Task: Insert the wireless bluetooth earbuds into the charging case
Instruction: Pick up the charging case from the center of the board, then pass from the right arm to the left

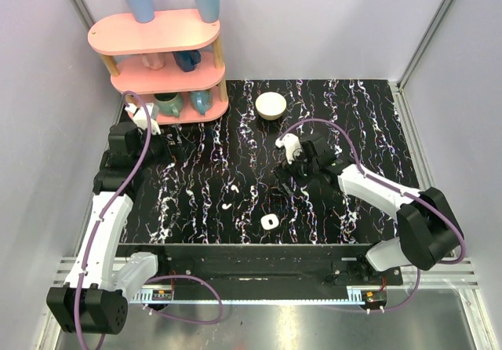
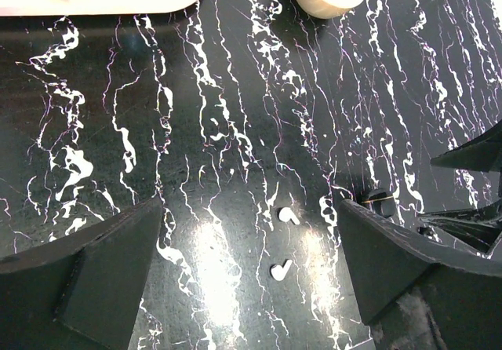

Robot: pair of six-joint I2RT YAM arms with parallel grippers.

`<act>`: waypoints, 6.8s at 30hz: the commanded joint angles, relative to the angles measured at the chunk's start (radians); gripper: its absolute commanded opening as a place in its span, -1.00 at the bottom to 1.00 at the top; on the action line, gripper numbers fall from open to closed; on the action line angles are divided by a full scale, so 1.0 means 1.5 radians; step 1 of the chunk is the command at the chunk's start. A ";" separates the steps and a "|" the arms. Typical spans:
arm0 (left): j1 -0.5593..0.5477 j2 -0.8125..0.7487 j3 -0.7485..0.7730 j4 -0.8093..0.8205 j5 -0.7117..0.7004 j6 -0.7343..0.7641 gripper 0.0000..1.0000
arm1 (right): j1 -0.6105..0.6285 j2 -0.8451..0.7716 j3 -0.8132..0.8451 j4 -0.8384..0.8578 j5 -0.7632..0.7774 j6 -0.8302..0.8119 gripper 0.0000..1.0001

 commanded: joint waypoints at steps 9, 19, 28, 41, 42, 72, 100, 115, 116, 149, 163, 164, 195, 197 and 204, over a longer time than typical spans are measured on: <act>-0.018 -0.019 0.006 0.011 -0.021 0.009 0.98 | 0.002 -0.005 -0.092 0.228 -0.085 -0.280 0.99; -0.025 -0.024 0.006 0.006 -0.045 0.011 0.98 | 0.002 0.047 0.002 0.043 -0.171 -0.355 1.00; -0.027 -0.024 0.005 0.002 -0.055 0.011 0.98 | 0.010 -0.014 -0.016 0.042 -0.180 -0.379 0.99; -0.027 -0.028 0.002 0.002 -0.058 0.011 0.98 | 0.011 0.076 0.055 -0.046 -0.196 -0.404 1.00; -0.027 -0.028 0.001 0.002 -0.058 0.011 0.98 | 0.011 0.082 0.058 -0.048 -0.195 -0.415 1.00; -0.027 -0.029 -0.001 -0.002 -0.078 0.012 0.98 | 0.011 0.238 0.163 -0.162 -0.165 -0.490 0.67; -0.029 -0.031 -0.001 -0.001 -0.081 0.008 0.98 | 0.011 0.263 0.162 -0.146 -0.113 -0.505 0.51; -0.029 -0.037 -0.003 -0.002 -0.080 0.008 0.98 | 0.011 0.244 0.168 -0.150 -0.180 -0.557 0.49; -0.029 -0.037 -0.003 -0.001 -0.080 0.008 0.98 | 0.011 0.245 0.170 -0.152 -0.180 -0.557 0.48; -0.031 0.004 -0.065 0.151 0.141 -0.156 0.98 | 0.038 0.136 0.118 0.061 -0.098 -0.434 -0.67; -0.170 0.097 -0.099 0.366 0.196 -0.205 0.95 | 0.122 -0.007 0.070 0.148 -0.014 -0.382 -0.74; -0.185 0.108 -0.104 0.405 0.199 -0.220 0.95 | 0.127 -0.022 0.064 0.160 -0.013 -0.375 -0.74; -0.278 0.180 -0.083 0.459 0.262 -0.183 0.26 | 0.194 -0.113 0.004 0.335 0.076 -0.274 -0.79; -0.278 0.182 -0.080 0.449 0.263 -0.175 0.26 | 0.194 -0.112 0.005 0.335 0.076 -0.274 -0.80; -0.278 0.191 -0.074 0.450 0.267 -0.174 -0.04 | 0.194 -0.110 0.005 0.329 0.068 -0.277 -0.81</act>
